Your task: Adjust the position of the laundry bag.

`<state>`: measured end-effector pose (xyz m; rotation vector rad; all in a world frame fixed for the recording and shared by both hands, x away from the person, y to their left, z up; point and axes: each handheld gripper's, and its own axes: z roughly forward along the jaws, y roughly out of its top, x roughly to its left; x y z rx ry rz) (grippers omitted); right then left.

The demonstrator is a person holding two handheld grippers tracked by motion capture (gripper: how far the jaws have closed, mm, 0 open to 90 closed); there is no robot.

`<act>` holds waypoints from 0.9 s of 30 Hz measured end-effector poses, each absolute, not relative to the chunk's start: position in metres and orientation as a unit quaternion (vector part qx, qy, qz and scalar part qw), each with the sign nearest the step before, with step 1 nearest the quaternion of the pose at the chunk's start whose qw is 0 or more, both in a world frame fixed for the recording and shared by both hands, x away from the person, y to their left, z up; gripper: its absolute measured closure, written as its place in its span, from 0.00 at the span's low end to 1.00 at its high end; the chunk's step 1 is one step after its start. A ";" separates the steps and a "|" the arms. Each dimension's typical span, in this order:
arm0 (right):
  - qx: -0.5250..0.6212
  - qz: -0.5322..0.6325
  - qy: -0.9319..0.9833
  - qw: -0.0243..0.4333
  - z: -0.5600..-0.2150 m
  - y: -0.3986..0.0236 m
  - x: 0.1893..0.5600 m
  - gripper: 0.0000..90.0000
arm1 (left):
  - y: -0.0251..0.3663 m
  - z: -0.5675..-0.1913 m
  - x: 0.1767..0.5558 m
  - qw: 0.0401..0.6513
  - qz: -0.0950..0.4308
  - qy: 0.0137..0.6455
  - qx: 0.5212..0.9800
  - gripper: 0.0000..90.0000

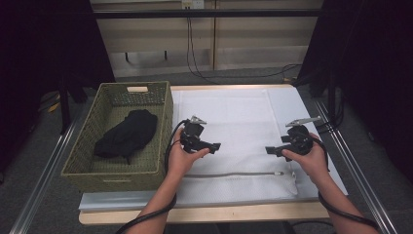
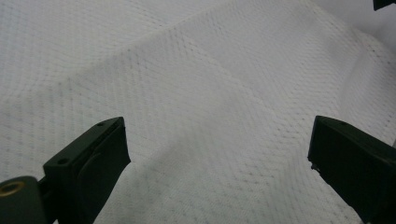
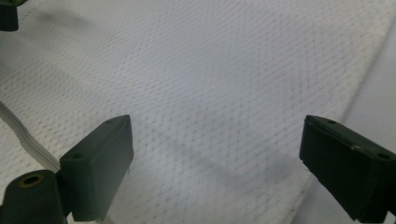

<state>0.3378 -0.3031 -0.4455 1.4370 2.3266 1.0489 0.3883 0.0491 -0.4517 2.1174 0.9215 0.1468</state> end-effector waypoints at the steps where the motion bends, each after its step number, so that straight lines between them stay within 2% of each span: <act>1: 0.491 0.358 0.786 0.111 -0.445 -0.305 0.338 0.13 | 0.049 -0.451 0.388 0.401 0.060 0.364 0.839 0.05; 3: 0.497 0.359 0.780 0.123 -0.444 -0.308 0.339 0.14 | 0.049 -0.452 0.388 0.403 0.059 0.367 0.836 0.05; 4: 0.498 0.364 0.778 0.122 -0.443 -0.310 0.339 0.18 | 0.049 -0.452 0.388 0.403 0.059 0.367 0.836 0.05; 9: 0.508 0.363 0.772 0.118 -0.443 -0.314 0.340 0.19 | 0.048 -0.452 0.388 0.396 0.054 0.367 0.840 0.05; 13: 0.526 0.361 0.761 0.116 -0.447 -0.316 0.342 0.24 | 0.050 -0.453 0.387 0.400 0.056 0.371 0.836 0.05; 18: 0.558 0.350 0.743 0.116 -0.451 -0.327 0.346 0.37 | 0.051 -0.455 0.386 0.395 0.061 0.370 0.839 0.05; 20: 0.560 0.349 0.743 0.113 -0.452 -0.328 0.347 0.39 | 0.051 -0.454 0.386 0.393 0.060 0.375 0.838 0.05; 22: 0.566 0.347 0.740 0.109 -0.455 -0.331 0.348 0.45 | 0.053 -0.455 0.387 0.397 0.060 0.373 0.836 0.05; 27: 0.577 0.341 0.734 0.109 -0.460 -0.336 0.352 0.54 | 0.054 -0.455 0.388 0.391 0.059 0.373 0.839 0.05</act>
